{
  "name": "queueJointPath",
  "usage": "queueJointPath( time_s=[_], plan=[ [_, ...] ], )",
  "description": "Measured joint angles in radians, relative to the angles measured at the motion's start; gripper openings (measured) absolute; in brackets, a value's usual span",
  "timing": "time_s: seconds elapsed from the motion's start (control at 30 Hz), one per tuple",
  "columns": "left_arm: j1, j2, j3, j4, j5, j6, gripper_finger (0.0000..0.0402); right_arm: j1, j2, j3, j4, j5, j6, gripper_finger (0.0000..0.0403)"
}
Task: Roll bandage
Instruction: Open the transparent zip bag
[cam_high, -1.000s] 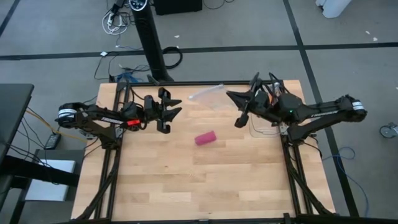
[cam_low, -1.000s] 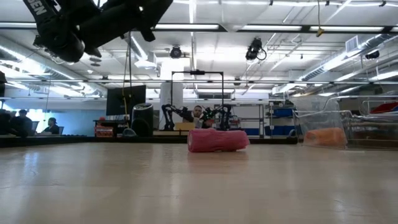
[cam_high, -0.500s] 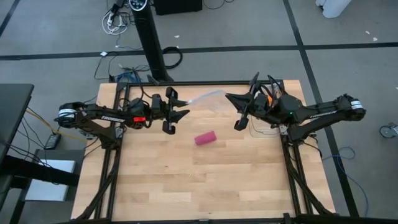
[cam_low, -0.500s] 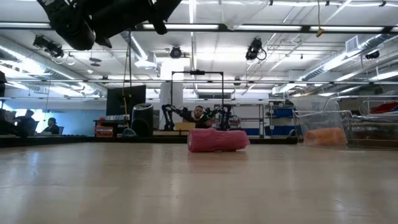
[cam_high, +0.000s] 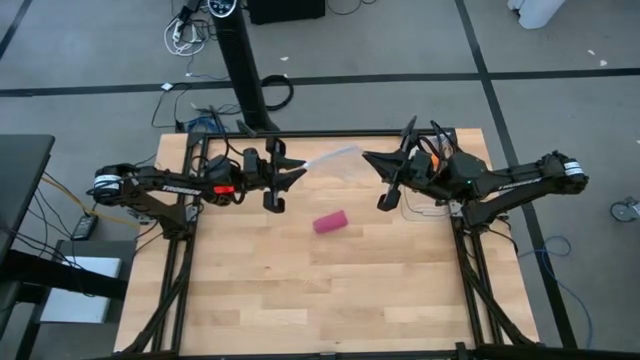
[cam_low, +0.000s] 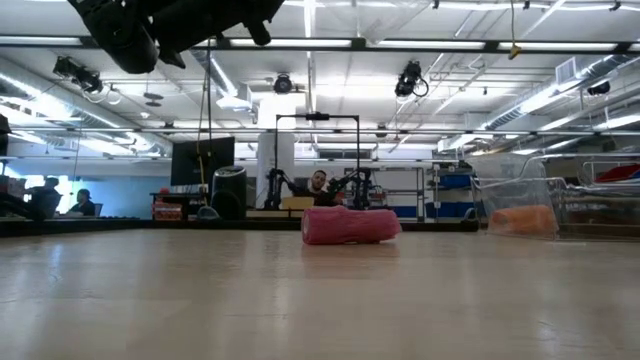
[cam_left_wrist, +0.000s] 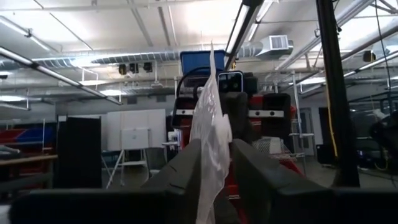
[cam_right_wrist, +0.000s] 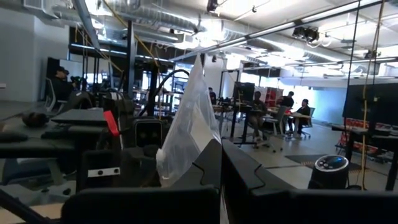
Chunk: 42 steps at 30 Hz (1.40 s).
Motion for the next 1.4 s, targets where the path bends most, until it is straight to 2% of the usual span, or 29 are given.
queueJointPath(
  time_s=[0.37,0.5,0.57,0.77,1.0,1.17,1.4],
  plan=[
    [0.000,0.000,0.011,-0.042,0.020,0.063,0.0008,0.000,0.047,0.000,0.043,-0.018,-0.001,0.0001],
    [0.000,0.000,0.011,-0.068,0.025,0.075,0.0006,0.000,0.047,0.000,0.042,-0.014,-0.001,0.0008],
    [0.000,0.000,0.011,-0.093,0.026,0.099,0.0005,0.005,0.043,0.000,0.034,0.023,-0.001,0.0020],
    [0.000,0.000,0.011,-0.246,0.026,0.173,0.0003,0.025,0.021,0.000,-0.050,0.201,-0.059,0.0084],
    [0.000,0.000,0.011,-0.472,0.008,0.216,0.0002,0.057,0.006,0.000,-0.246,0.248,-0.006,0.0150],
    [0.000,-0.008,0.011,-0.523,0.004,0.167,0.0002,0.060,0.005,0.000,-0.326,0.253,0.057,0.0162],
    [0.000,-0.117,0.011,-0.520,0.068,0.086,0.0002,0.058,0.005,0.000,-0.361,0.388,0.075,0.0166]
  ],
)
